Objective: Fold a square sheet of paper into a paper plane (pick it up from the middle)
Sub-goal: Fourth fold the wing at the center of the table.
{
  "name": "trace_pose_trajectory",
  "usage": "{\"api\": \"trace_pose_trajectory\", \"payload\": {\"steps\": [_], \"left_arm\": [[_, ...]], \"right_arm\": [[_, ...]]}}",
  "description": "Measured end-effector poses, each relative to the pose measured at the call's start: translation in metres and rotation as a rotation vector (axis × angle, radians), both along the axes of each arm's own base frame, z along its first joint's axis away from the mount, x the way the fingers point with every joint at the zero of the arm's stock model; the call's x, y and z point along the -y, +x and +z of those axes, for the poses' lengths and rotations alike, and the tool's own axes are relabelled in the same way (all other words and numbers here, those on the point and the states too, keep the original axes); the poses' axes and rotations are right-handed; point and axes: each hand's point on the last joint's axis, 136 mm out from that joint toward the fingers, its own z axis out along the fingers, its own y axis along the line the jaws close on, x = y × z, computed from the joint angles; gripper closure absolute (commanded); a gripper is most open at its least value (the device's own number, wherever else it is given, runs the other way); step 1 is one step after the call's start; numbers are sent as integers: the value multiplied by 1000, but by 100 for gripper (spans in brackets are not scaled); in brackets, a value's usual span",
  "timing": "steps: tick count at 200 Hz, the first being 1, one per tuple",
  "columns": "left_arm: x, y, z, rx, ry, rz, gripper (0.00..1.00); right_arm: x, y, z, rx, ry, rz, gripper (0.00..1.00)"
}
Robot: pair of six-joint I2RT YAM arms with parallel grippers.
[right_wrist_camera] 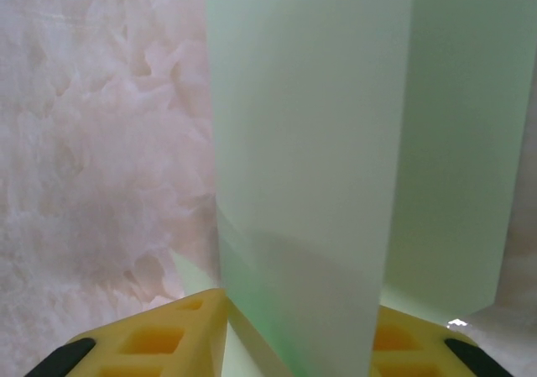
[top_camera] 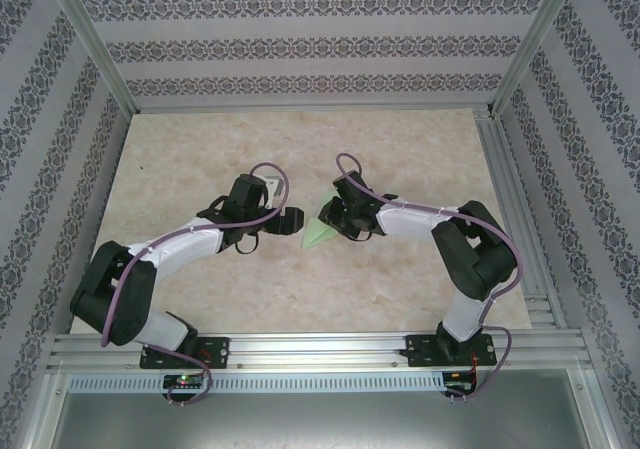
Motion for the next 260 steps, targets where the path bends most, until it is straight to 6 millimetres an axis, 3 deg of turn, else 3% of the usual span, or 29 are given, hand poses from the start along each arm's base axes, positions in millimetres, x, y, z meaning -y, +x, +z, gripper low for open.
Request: {"api": "trace_pose_trajectory", "payload": {"steps": [38, 58, 130, 175, 260], "left_arm": [[14, -14, -8, 47, 29, -82, 9], [21, -16, -9, 75, 48, -117, 3], [39, -12, -20, 93, 115, -202, 0], [61, -19, -30, 164, 147, -323, 20], [80, -12, -45, 344, 156, -409, 39]], "right_arm": [[6, 0, 4, 13, 19, 32, 80], [10, -1, 2, 8, 21, 34, 89], [14, -3, 6, -2, 71, -41, 98], [12, 2, 10, -17, 123, -121, 98], [11, 1, 7, -47, 166, -195, 97]]}}
